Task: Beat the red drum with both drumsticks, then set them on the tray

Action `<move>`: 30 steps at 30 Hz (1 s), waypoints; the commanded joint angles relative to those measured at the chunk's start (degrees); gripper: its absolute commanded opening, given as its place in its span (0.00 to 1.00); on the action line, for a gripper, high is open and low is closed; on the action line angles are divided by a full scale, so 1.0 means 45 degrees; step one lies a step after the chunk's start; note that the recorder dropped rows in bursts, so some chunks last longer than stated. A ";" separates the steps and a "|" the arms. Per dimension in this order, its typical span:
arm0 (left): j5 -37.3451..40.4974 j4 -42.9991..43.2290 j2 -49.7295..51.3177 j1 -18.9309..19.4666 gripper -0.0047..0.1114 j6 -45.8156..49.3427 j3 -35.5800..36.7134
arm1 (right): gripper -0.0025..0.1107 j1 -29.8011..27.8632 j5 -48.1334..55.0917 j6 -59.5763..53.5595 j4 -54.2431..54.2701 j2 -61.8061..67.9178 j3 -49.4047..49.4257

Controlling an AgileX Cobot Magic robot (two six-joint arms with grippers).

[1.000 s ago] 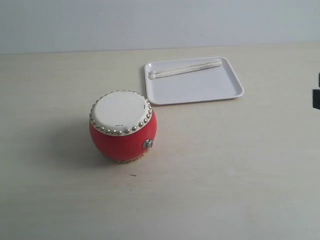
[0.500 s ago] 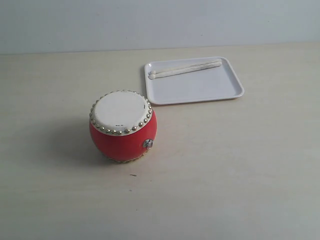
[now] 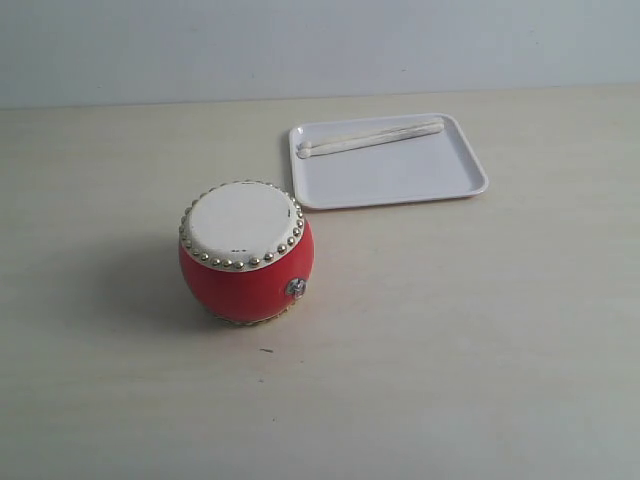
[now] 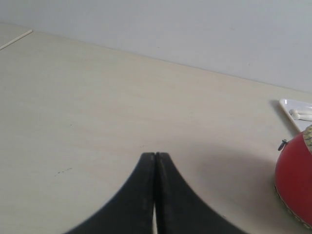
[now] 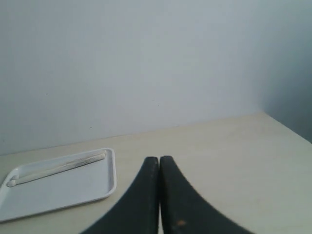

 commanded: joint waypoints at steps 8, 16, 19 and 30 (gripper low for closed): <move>-0.0074 0.0057 -0.0067 0.0030 0.04 -0.0090 0.0048 | 0.02 -0.0086 0.0079 0.4647 -0.2458 -0.0065 0.1186; -0.0074 0.0057 -0.0067 0.0030 0.04 -0.0090 0.0048 | 0.02 -0.0086 -0.0085 0.5654 -0.3596 -0.0065 0.1822; -0.0074 0.0057 -0.0067 0.0030 0.04 -0.0090 0.0048 | 0.02 -0.0086 -0.0305 0.5654 -0.3596 -0.0065 0.2025; -0.0074 0.0057 -0.0067 0.0030 0.04 -0.0090 0.0048 | 0.02 -0.0086 -0.0303 0.4855 -0.4882 -0.0065 0.2058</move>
